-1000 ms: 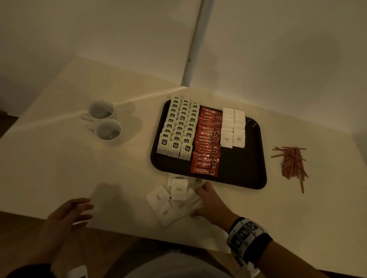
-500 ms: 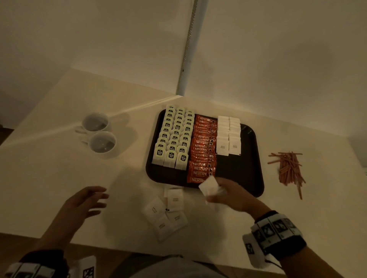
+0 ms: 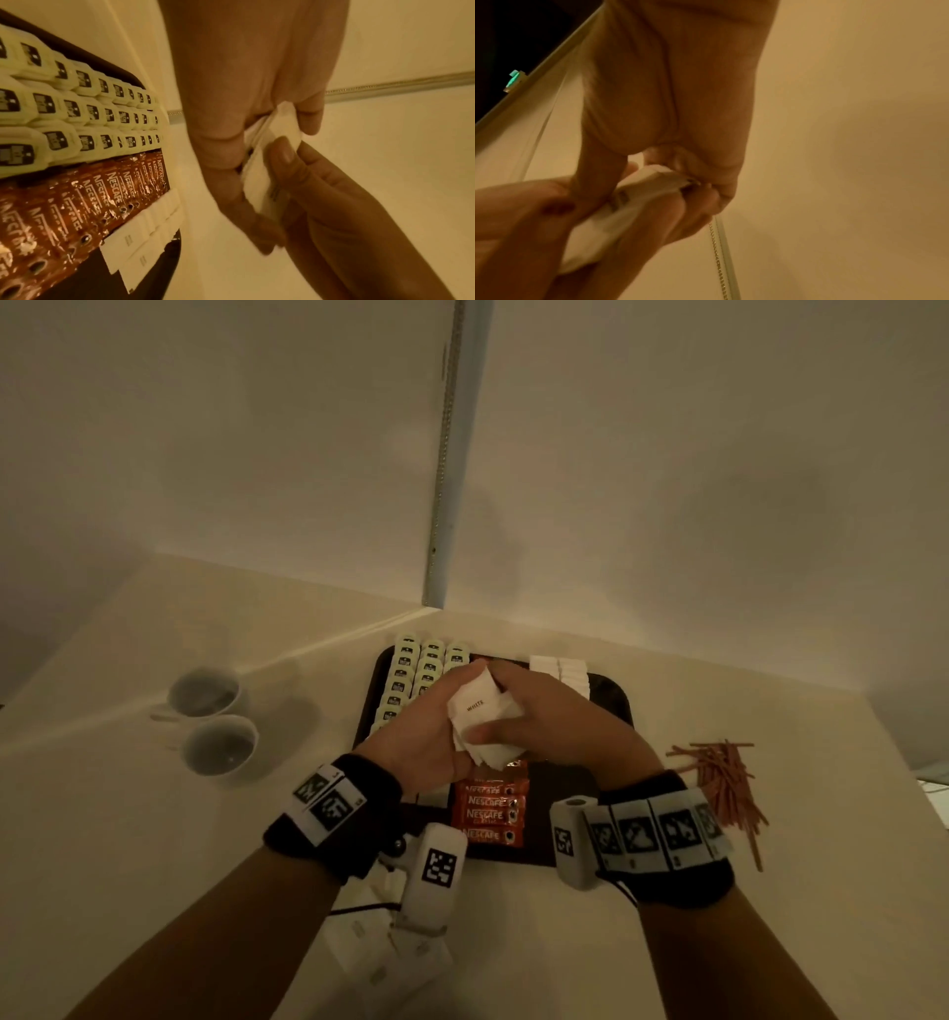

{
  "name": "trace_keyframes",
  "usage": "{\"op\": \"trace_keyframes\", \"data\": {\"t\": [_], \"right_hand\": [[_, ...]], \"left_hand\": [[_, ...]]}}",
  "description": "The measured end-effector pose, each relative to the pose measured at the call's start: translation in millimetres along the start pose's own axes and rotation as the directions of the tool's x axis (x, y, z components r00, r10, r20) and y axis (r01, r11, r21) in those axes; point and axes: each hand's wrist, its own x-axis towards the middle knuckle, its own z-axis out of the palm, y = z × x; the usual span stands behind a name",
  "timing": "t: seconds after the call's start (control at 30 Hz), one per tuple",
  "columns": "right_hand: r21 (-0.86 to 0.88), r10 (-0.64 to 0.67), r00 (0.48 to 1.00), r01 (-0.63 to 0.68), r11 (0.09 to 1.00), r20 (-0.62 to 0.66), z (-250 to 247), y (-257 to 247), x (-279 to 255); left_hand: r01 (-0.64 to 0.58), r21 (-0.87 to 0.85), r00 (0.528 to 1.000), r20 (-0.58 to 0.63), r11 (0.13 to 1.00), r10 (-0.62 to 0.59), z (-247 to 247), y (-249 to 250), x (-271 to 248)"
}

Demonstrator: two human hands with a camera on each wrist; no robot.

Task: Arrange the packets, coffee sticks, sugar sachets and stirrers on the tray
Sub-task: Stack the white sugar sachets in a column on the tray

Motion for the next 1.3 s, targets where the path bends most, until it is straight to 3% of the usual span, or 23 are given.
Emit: {"op": "trace_keyframes", "data": {"t": [0.07, 0.13, 0.2, 0.27, 0.5, 0.8, 0.97, 1.1, 1.3], "right_hand": [[-0.068, -0.038, 0.990, 0.029, 0.997, -0.136, -3, 5, 5], [-0.102, -0.049, 0.948, 0.018, 0.995, -0.315, -3, 12, 8], [-0.044, -0.009, 0.887, -0.013, 0.999, -0.461, -2, 18, 9], [0.078, 0.052, 0.854, -0.014, 0.997, -0.517, 0, 25, 7], [0.426, 0.169, 0.884, 0.037, 0.904, -0.435, 5, 47, -1], [0.495, 0.205, 0.855, 0.068, 0.866, -0.476, 1, 49, 1], [0.576, 0.139, 0.943, 0.065, 0.815, -0.302, 2, 48, -4], [0.492, 0.164, 0.927, 0.026, 0.870, -0.338, 8, 50, 0], [0.789, 0.254, 0.931, 0.055, 0.613, -0.262, 21, 57, -2]], "left_hand": [[-0.006, -0.016, 1.000, -0.020, 1.000, 0.005, 3, 0, 8], [-0.022, -0.021, 0.998, -0.058, 1.000, 0.020, 3, -1, 13], [-0.044, -0.062, 0.995, -0.087, 0.997, 0.039, 2, -3, 15], [-0.077, -0.096, 0.993, -0.097, 0.992, 0.067, 3, -3, 16], [-0.177, -0.032, 0.968, -0.187, 0.984, 0.168, 2, -3, 20], [-0.282, 0.244, 0.907, -0.247, 0.928, 0.341, -2, -13, 27], [-0.383, 0.299, 0.821, -0.323, 0.874, 0.470, -5, -10, 29], [-0.423, 0.375, 0.772, -0.327, 0.825, 0.544, -6, -8, 30], [-0.425, 0.437, 0.778, -0.270, 0.792, 0.567, -9, -6, 30]]}}
